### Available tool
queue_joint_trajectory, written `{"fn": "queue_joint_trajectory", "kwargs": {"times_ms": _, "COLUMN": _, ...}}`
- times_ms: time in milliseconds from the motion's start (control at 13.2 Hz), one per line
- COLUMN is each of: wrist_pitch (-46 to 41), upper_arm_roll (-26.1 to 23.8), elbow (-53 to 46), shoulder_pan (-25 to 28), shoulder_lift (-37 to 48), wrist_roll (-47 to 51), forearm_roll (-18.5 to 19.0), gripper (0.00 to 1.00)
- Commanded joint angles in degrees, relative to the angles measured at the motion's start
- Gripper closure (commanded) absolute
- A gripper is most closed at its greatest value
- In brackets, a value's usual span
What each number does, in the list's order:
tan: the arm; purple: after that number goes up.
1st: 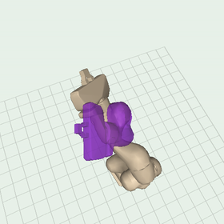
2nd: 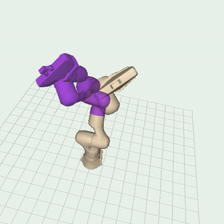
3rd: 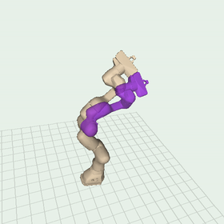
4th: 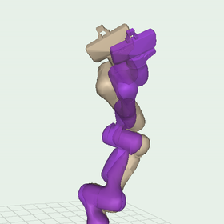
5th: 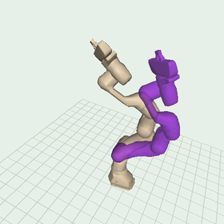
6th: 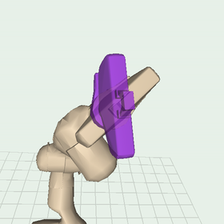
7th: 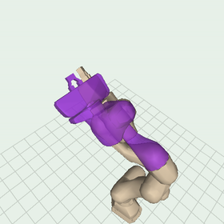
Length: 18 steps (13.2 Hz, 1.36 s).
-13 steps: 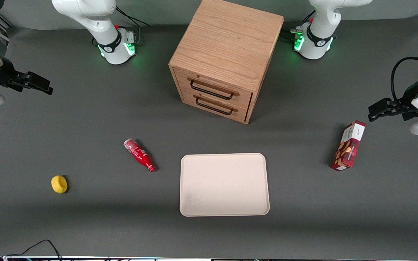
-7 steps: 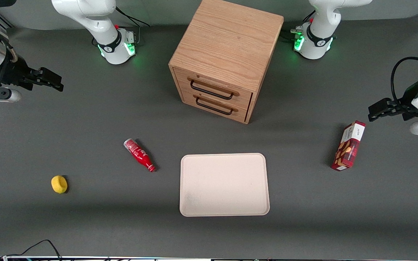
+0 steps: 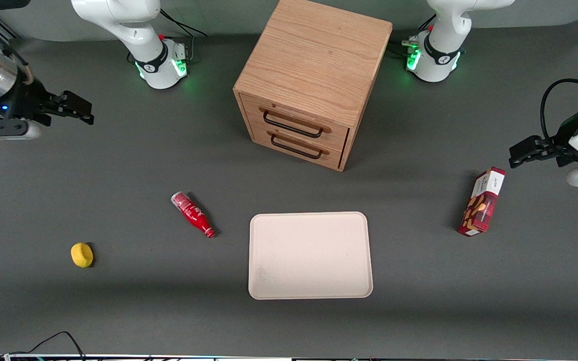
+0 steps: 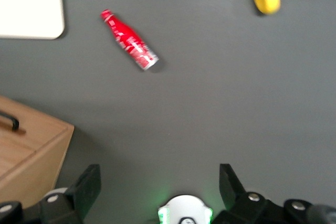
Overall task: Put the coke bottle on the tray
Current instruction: 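Move the open right gripper down toward the red Coca-Cola bottle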
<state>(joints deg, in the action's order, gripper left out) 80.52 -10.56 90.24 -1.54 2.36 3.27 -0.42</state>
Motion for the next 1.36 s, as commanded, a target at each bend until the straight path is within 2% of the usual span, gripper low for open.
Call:
{"fn": "queue_joint_trajectory", "kwargs": {"times_ms": 0, "wrist_pitch": 1.03, "upper_arm_roll": -3.84, "elbow": -5.59, "shoulder_pan": -0.13, "shoulder_lift": -6.46, "wrist_roll": -6.26, "forearm_roll": -0.72, "gripper": 0.00}}
{"fn": "queue_joint_trajectory", "kwargs": {"times_ms": 151, "wrist_pitch": 5.32, "upper_arm_roll": -5.96, "elbow": -5.78, "shoulder_pan": -0.13, "shoulder_lift": -9.72, "wrist_roll": -8.09, "forearm_roll": -0.72, "gripper": 0.00}}
{"fn": "queue_joint_trajectory", "kwargs": {"times_ms": 378, "wrist_pitch": 12.71, "upper_arm_roll": -5.97, "elbow": -2.28, "shoulder_pan": -0.39, "shoulder_lift": -14.73, "wrist_roll": -16.08, "forearm_roll": -0.89, "gripper": 0.00}}
{"fn": "queue_joint_trajectory", "kwargs": {"times_ms": 681, "wrist_pitch": 31.05, "upper_arm_roll": -5.88, "elbow": 11.76, "shoulder_pan": -0.57, "shoulder_lift": -19.05, "wrist_roll": -18.03, "forearm_roll": -3.44, "gripper": 0.00}}
{"fn": "queue_joint_trajectory", "kwargs": {"times_ms": 908, "wrist_pitch": 44.94, "upper_arm_roll": -6.06, "elbow": 19.16, "shoulder_pan": -0.48, "shoulder_lift": -23.26, "wrist_roll": -18.74, "forearm_roll": -3.09, "gripper": 0.00}}
{"fn": "queue_joint_trajectory", "kwargs": {"times_ms": 1286, "wrist_pitch": 60.51, "upper_arm_roll": -5.79, "elbow": 27.07, "shoulder_pan": -0.30, "shoulder_lift": -27.14, "wrist_roll": -18.57, "forearm_roll": -2.74, "gripper": 0.00}}
